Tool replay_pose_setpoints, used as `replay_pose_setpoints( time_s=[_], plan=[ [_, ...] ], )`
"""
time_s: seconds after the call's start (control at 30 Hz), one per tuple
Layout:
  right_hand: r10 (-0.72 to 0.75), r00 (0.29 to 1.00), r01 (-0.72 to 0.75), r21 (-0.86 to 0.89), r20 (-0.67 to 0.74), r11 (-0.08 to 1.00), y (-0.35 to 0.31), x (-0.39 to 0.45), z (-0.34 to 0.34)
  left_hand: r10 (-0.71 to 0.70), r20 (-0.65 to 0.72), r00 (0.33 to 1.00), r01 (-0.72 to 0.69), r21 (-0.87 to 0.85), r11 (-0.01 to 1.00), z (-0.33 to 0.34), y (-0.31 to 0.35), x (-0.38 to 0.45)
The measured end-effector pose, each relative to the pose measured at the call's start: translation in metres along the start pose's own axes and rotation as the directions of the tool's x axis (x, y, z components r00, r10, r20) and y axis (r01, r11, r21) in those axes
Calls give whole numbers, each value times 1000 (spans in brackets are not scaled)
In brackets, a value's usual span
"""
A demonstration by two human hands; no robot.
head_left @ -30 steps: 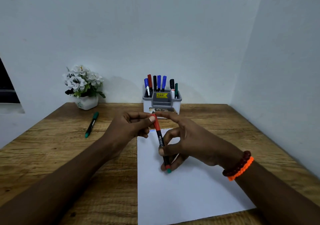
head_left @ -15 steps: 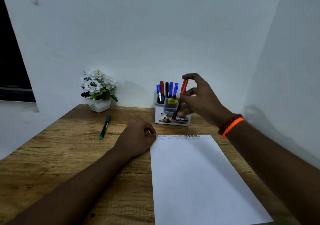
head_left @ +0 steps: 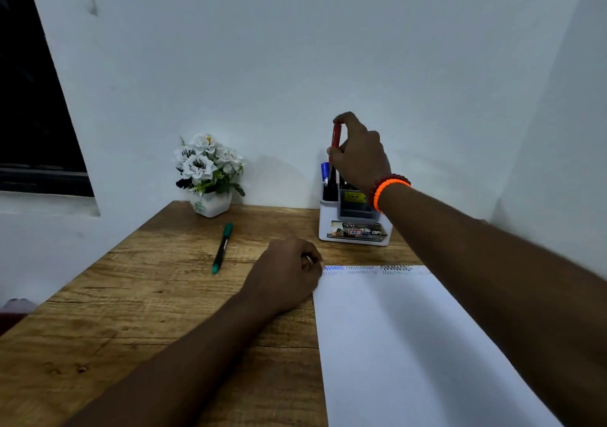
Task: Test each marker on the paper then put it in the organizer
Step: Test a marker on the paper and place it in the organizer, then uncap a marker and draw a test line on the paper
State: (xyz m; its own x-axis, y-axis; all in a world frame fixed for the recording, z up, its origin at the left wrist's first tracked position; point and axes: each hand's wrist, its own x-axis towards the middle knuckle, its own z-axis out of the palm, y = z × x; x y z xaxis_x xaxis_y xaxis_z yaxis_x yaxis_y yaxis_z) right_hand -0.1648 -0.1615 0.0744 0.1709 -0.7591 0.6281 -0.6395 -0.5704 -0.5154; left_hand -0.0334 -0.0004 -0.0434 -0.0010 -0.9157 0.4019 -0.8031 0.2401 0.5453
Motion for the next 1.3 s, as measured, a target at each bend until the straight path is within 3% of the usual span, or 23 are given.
replay_pose_setpoints(
  time_s=[0.13,0.27,0.47,0.6,0.7,0.8,0.9,1.0,1.1,1.2,1.3],
  plan=[
    [23,998,-16,-113,61,993,12,-10,14,-4,-3,1000,4,-1,1000,-1,2,-1],
    [4,991,12,-113,137,994,26,-16,22,-14,-3,1000,14,-2,1000,-1,3,-1],
    [-29,990,49,-148,137,988,28,-21,17,-11,-2,1000,11,-4,1000,-1,4,-1],
    [-8,997,11,-42,79,999,9,-52,-12,-7,3,1000,7,15,1000,-1,4,-1],
    [23,953,-3,-66,304,998,-4,-104,-38,-9,2,1000,9,28,1000,-2,4,-1],
    [42,846,63,-178,532,982,2,-157,-55,-22,-18,1000,23,38,999,-1,5,-3],
    [64,825,75,-222,562,972,15,-183,-59,-29,-10,1000,30,68,997,-2,11,-4],
    [87,841,8,-175,533,985,22,-185,-62,-108,-150,983,130,145,981,-13,11,-2],
    [78,836,-1,-142,543,990,23,-185,-63,-231,-395,889,319,173,932,-40,-21,1],
    [77,831,-3,-134,550,991,25,-186,-60,-361,-469,806,491,188,851,-62,-59,1],
    [76,836,-7,-129,544,992,26,-186,-60,-431,-472,769,555,157,817,-67,-71,4]
  ],
)
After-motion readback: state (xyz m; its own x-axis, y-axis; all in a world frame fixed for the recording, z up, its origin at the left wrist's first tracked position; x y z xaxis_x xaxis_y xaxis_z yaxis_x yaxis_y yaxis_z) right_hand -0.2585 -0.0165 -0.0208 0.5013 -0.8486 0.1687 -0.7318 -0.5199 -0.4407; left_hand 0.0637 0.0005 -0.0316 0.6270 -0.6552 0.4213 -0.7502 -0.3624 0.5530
